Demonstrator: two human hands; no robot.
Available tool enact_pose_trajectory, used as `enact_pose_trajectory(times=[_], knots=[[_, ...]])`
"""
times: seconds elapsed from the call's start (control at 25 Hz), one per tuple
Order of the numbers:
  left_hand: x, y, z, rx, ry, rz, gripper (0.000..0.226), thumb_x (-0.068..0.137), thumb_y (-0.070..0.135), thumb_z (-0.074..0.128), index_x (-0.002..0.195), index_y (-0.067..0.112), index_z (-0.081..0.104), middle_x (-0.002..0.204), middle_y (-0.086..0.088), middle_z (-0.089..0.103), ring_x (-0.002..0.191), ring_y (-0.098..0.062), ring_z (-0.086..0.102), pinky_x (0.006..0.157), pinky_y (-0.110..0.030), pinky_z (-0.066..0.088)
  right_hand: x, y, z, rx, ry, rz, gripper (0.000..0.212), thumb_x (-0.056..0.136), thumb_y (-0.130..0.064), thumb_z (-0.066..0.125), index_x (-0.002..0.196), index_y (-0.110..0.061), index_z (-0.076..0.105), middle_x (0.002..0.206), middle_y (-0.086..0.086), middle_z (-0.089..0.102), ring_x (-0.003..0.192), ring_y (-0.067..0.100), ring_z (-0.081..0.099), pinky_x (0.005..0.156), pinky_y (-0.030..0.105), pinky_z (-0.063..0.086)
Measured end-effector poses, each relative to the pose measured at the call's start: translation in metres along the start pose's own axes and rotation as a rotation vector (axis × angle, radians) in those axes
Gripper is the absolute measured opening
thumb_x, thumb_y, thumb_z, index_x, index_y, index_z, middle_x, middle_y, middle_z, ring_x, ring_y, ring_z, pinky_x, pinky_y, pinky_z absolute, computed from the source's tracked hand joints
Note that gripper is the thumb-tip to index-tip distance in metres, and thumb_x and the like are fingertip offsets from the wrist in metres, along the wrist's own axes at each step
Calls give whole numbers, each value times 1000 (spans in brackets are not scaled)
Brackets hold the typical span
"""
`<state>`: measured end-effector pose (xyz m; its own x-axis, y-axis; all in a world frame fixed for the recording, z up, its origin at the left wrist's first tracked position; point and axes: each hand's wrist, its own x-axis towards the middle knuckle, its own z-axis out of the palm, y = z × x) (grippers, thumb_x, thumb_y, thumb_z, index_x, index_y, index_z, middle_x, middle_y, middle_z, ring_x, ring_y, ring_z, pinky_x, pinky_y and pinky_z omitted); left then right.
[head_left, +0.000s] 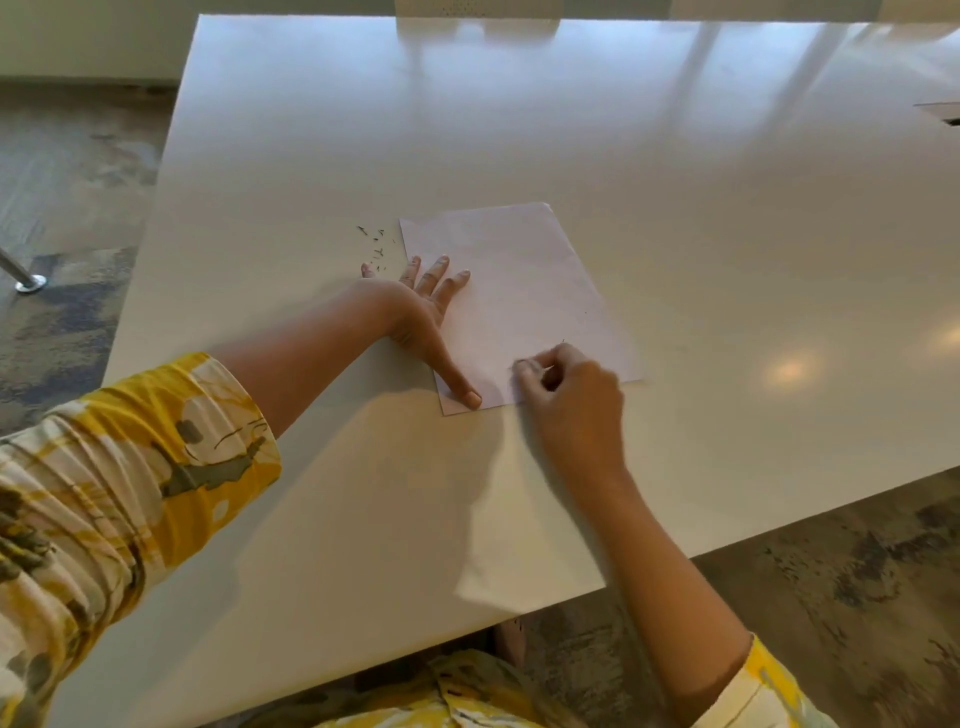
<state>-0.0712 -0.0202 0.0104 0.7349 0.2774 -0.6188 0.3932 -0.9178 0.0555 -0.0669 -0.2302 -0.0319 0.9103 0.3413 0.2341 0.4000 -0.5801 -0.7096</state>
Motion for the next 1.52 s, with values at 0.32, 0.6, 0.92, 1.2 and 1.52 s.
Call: enact_pose_trajectory(times=[0.32,0.6,0.92,1.2,1.52], knots=[[-3,3,-1,18,0,-18,181,3,97,56,147,37,-34,154,10,-43,146,-23,-34,112,-73,-8,-17,-15,12,30,-110,-84,12,89,-24,65,82,-15,67,65,-4,65,60,14,59,56,28,41],[-3,1,0,3,-4,-14,182,1,98,58,147,39,-34,153,13,-44,144,-21,-36,113,-71,-9,18,14,-26,-41,69,80,13,90,-23,65,83,-12,68,68,-3,65,67,18,63,63,25,42],[-1,0,1,16,-4,-17,183,-1,99,56,145,40,-35,152,14,-45,145,-21,-35,111,-72,-11,16,28,-40,-7,90,144,14,89,-27,66,81,-16,70,66,-7,64,65,13,62,56,14,35],[-1,1,-1,15,-8,-14,185,-4,99,54,146,39,-35,153,12,-44,145,-22,-35,112,-72,-11,3,19,-27,36,0,50,13,88,-29,68,80,-19,70,62,-9,63,61,6,60,55,17,39],[-1,0,-1,17,-9,-13,185,-3,98,56,146,38,-34,154,11,-44,145,-23,-35,112,-72,-9,1,16,-21,19,-76,-29,12,84,-29,70,76,-21,68,56,-9,61,55,4,58,52,14,38]])
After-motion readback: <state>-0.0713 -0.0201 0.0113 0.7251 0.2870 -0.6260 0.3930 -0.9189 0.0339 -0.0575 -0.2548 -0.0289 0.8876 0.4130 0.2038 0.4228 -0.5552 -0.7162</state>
